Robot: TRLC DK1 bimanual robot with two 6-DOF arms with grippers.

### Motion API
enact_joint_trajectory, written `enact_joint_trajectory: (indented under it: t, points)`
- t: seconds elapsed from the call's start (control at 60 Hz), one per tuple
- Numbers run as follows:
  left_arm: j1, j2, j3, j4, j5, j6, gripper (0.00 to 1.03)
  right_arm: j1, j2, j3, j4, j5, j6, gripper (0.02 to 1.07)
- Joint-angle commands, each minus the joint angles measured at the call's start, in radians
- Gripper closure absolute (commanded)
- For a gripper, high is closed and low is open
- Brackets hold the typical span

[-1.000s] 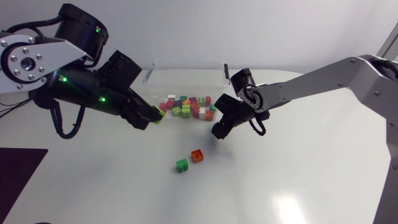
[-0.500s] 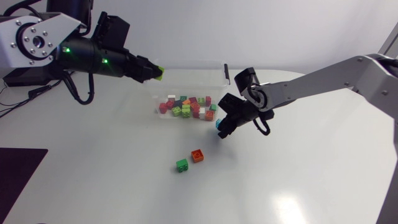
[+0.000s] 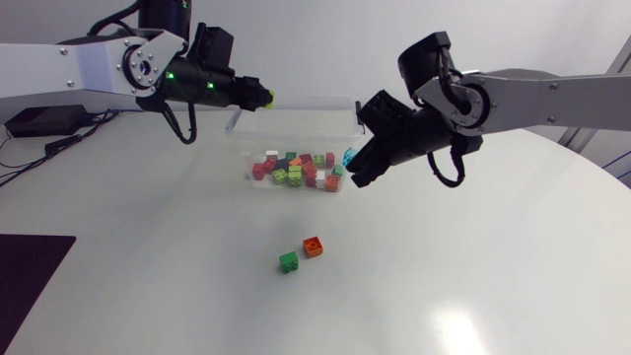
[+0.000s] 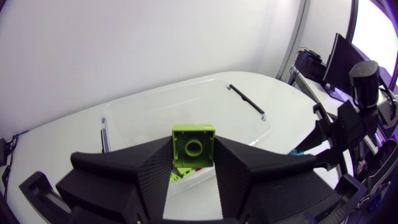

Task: Place the duplo bricks in the container

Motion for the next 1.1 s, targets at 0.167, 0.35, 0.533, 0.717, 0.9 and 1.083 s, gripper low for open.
enact_joint_trajectory:
  t: [0.167, 0.35, 0.533, 0.717, 0.9, 1.083]
  points:
    - [0.006, 0.179, 0.163, 0.030, -0.112, -0.039, 0.57, 0.023, -0.007, 0.140, -0.026, -0.002, 0.086, 0.94]
    - [0.016, 0.136, 0.146, 0.030, -0.134, -0.023, 0.09, 0.021, 0.056, 0.251, -0.026, -0.002, 0.116, 0.94]
    - [0.020, -0.081, 0.003, 0.017, -0.117, 0.035, 0.05, 0.018, 0.148, 0.350, -0.015, -0.002, 0.138, 0.94]
    - [0.037, -0.279, -0.115, -0.056, -0.054, 0.070, 0.05, 0.013, 0.238, 0.439, 0.012, -0.002, 0.159, 0.94]
    - [0.036, -0.392, -0.231, -0.139, 0.009, 0.165, 0.05, 0.010, 0.327, 0.541, 0.017, -0.002, 0.182, 0.93]
    - [0.020, -0.472, -0.366, -0.196, 0.074, 0.277, 0.05, 0.010, 0.424, 0.619, 0.046, 0.003, 0.195, 0.92]
